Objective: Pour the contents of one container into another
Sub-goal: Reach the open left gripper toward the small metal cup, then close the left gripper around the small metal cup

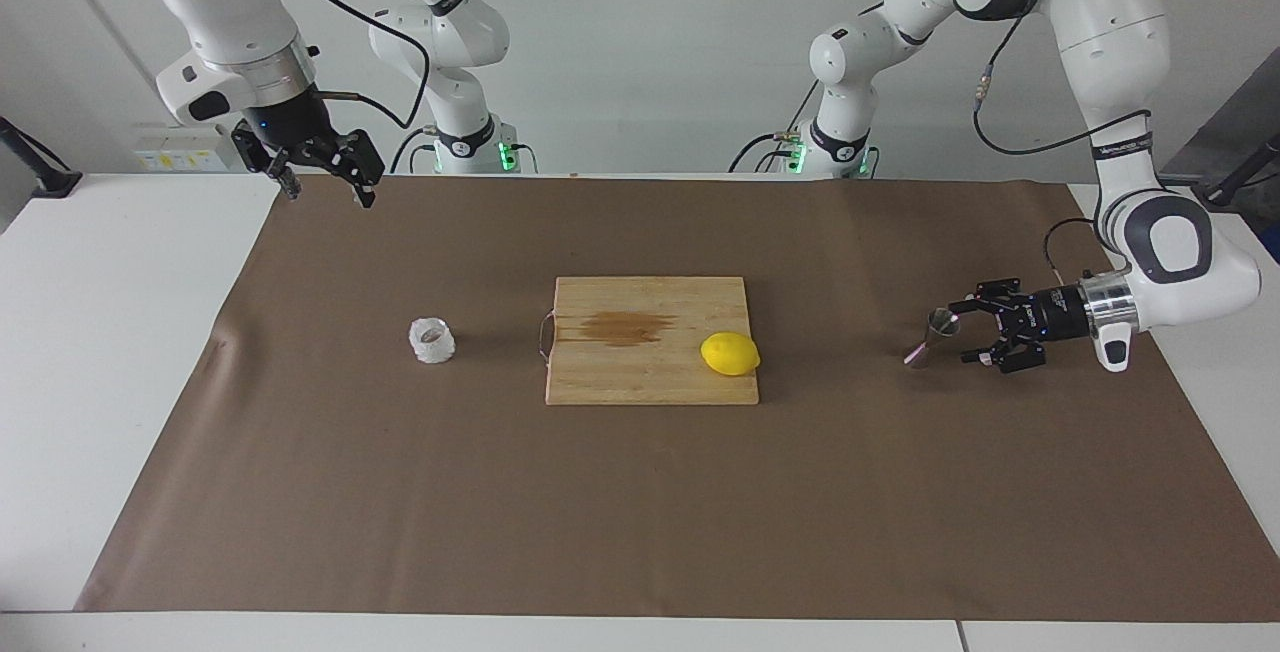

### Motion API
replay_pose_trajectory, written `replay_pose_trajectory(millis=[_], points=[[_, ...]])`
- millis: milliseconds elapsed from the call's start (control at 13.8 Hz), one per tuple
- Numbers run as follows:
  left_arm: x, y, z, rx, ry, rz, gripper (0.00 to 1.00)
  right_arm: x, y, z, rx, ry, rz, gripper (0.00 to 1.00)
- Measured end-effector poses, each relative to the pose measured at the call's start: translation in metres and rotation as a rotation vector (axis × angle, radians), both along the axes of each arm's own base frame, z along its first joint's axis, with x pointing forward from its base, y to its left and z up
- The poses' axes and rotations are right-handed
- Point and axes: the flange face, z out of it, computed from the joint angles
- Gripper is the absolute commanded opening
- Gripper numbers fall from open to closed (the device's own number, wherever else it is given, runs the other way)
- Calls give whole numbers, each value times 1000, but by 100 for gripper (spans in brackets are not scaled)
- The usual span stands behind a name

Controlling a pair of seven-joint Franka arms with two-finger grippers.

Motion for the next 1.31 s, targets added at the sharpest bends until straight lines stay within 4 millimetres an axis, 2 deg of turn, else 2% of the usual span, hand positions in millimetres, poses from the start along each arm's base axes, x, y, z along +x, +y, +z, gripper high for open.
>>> replay_pose_trajectory(millis=[872, 1308], points=[[-5, -16, -12, -50, 25, 15, 100, 3, 0, 2, 0, -24, 1, 100], [-7, -18, -10, -66, 26, 26, 100, 3, 2, 2, 0, -24, 4, 100]])
